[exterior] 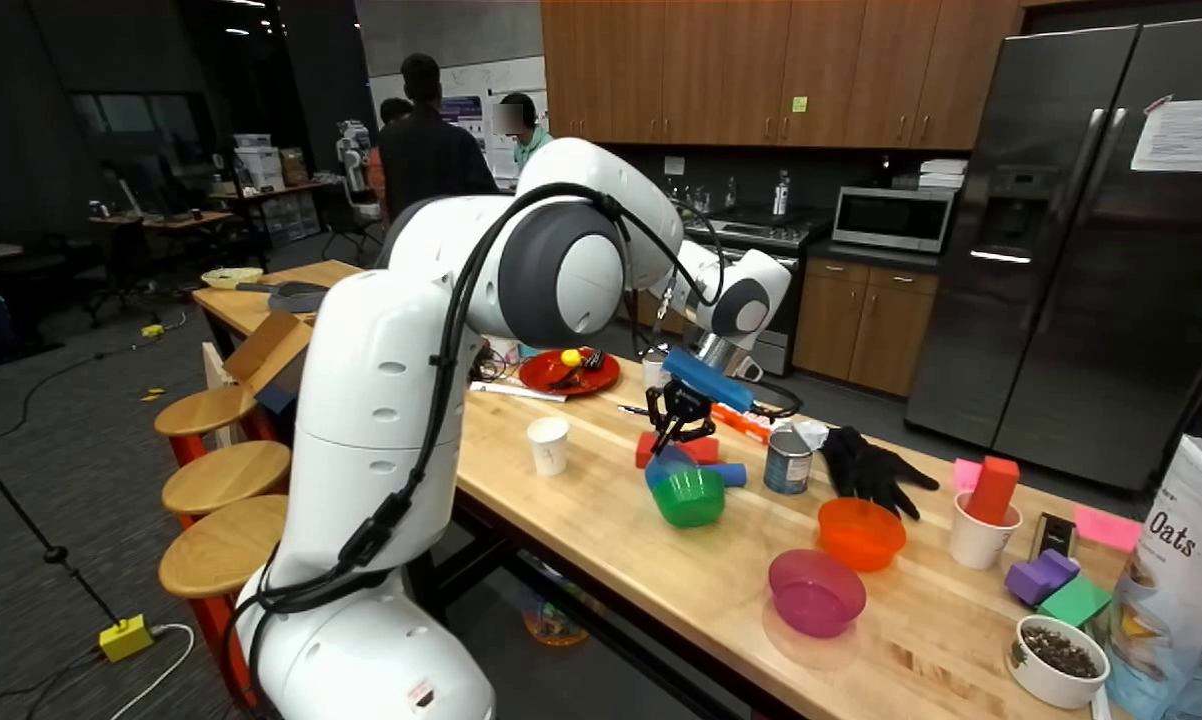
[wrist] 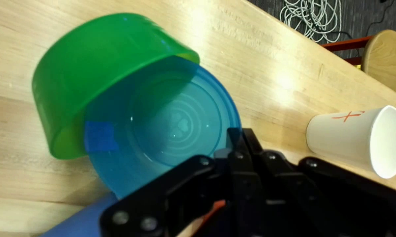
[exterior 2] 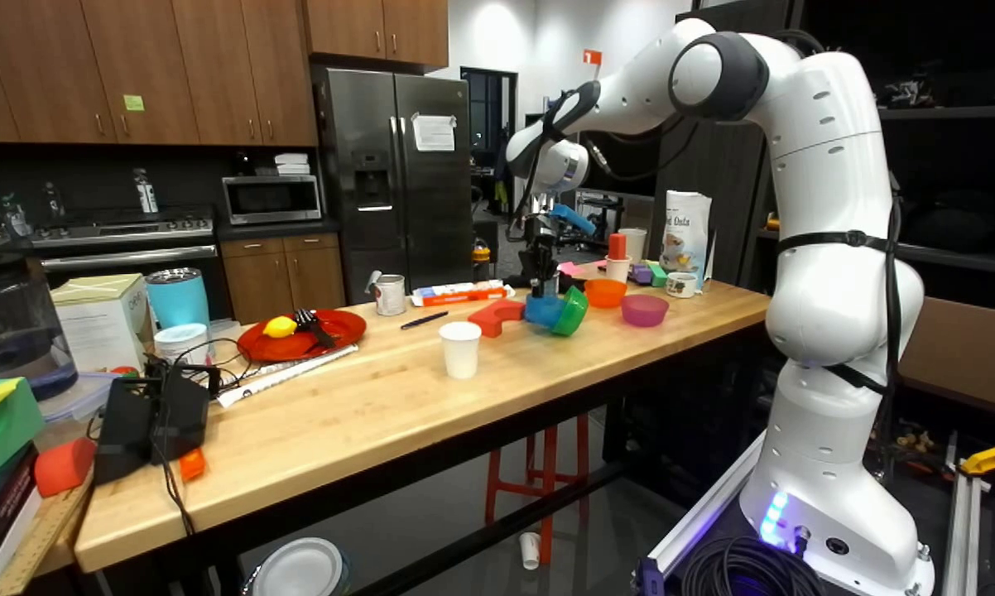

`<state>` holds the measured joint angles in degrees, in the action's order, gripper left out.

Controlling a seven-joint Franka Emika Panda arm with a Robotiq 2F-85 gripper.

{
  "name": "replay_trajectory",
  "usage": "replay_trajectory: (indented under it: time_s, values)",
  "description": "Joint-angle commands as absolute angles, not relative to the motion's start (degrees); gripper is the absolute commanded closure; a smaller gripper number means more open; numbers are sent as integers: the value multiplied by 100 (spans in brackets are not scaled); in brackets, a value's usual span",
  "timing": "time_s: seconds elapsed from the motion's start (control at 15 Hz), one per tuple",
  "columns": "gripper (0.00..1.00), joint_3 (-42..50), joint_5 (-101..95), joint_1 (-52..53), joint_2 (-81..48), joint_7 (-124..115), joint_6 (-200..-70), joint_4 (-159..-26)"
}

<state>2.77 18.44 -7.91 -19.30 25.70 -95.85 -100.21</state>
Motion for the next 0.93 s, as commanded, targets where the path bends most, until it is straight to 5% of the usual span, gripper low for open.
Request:
replay_trajectory:
  time_s: [0.0, 0.87]
  values:
    - [99, 252, 1653, -857, -1969, 2393, -9257, -9754]
    - [99, 312, 821, -709, -1226, 1522, -9006, -10073]
